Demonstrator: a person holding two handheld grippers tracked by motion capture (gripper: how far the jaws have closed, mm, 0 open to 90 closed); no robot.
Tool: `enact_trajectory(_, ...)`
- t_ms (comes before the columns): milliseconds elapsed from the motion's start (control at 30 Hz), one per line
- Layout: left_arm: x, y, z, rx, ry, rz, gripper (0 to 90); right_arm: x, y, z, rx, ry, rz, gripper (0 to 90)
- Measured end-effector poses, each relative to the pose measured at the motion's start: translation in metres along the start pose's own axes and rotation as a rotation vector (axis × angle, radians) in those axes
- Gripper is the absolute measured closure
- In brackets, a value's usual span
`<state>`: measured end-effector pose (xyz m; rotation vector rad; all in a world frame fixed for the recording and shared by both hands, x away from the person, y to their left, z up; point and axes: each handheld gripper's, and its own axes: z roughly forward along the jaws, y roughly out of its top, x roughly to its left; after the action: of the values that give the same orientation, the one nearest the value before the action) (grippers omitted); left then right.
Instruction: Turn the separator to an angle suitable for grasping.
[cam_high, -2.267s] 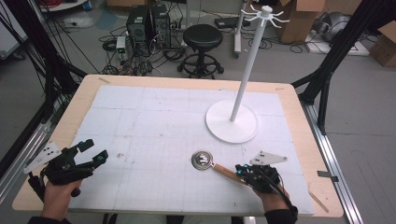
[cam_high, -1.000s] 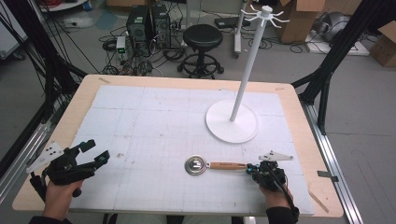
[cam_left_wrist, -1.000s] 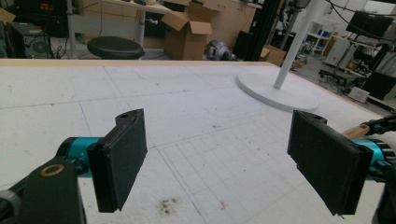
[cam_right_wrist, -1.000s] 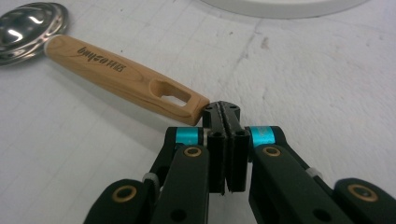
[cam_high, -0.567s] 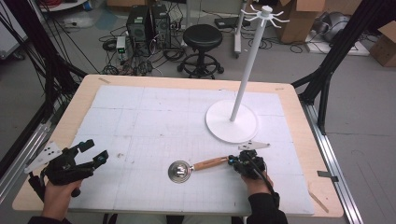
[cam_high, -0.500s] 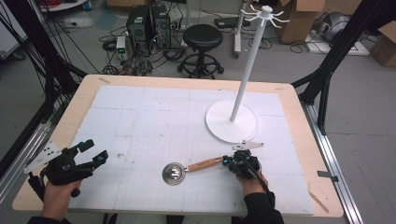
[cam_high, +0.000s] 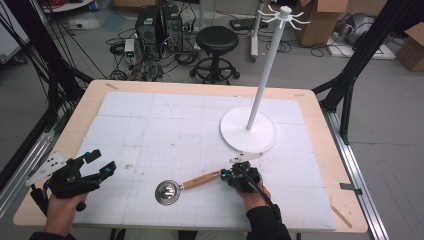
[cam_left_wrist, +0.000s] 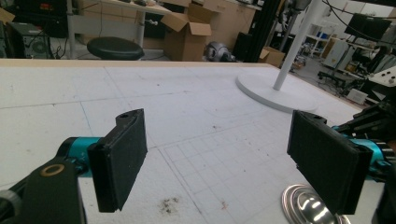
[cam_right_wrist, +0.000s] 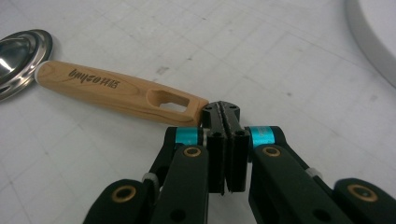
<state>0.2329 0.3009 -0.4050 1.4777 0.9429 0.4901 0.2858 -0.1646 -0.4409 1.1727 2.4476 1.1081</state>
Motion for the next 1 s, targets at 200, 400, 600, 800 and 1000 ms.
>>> enact_trajectory(200, 0.001, 0.000, -0.001, -0.001, 0.000, 0.002, 20.3, 0.017, 0.007, 0.013, -0.010, 0.053, -0.022, 89.1)
enact_trajectory(400, -0.001, 0.000, 0.000, -0.003, -0.007, 0.002, 20.4, 0.022, 0.009, 0.008, -0.037, 0.063, -0.026, 89.0)
enact_trajectory(600, -0.005, 0.000, 0.002, 0.005, -0.024, 0.012, 20.4, -0.005, 0.001, -0.032, -0.133, -0.004, 0.046, 75.0)
enact_trajectory(800, -0.005, 0.002, 0.002, -0.017, -0.017, -0.006, 19.7, -0.034, -0.023, -0.084, -0.261, -0.141, 0.153, 38.0)
enact_trajectory(1000, -0.012, 0.002, 0.005, -0.010, -0.061, 0.005, 19.7, -0.045, -0.048, -0.125, -0.351, -0.248, 0.135, 18.5)
